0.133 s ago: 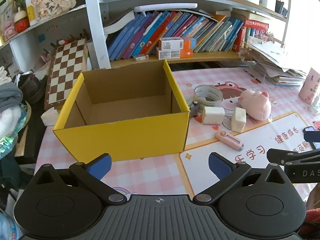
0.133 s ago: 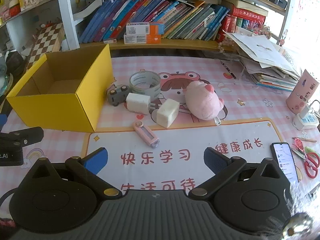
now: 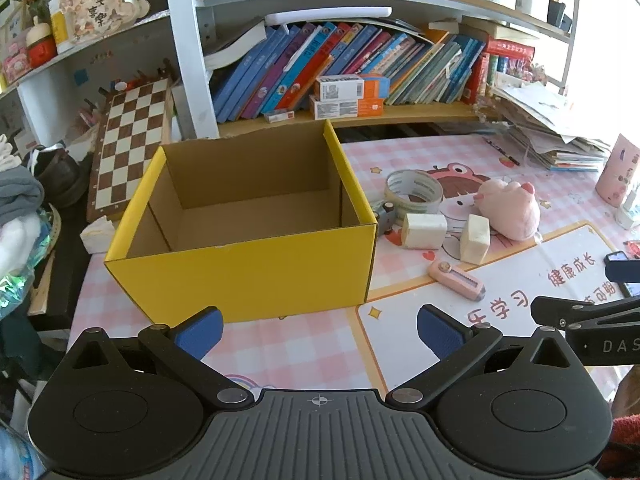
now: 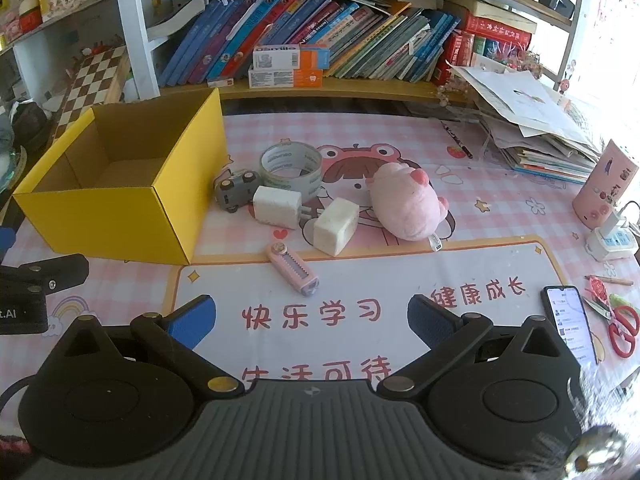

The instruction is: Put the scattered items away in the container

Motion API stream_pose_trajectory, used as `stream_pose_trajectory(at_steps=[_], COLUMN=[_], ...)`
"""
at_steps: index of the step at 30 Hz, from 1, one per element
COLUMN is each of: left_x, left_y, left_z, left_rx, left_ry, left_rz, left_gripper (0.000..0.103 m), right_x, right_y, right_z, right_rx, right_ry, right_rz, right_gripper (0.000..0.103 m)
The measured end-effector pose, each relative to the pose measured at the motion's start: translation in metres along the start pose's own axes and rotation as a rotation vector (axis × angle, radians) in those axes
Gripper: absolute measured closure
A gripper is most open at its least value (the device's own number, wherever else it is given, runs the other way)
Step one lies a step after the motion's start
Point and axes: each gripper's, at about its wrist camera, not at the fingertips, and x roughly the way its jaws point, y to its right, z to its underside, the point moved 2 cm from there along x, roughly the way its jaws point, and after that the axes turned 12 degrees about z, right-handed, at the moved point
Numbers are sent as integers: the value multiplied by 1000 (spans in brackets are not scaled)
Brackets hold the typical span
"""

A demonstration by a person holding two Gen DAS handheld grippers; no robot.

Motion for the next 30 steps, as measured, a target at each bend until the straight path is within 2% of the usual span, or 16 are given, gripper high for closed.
stream_pose_trajectory(at_steps=[6, 30], left_x=[-1, -1], left_y=[12, 6], left_z=[-4, 0], left_rx=[-2, 11], left_ry=[-2, -11], left_rz=[-9, 1], left_gripper=[0, 0], right_x=[2, -1], right_y=[0, -1], right_z=[2, 1], right_rx=[0, -9], right_ry=[0, 4], right_rz=[0, -2], right_gripper=[0, 0])
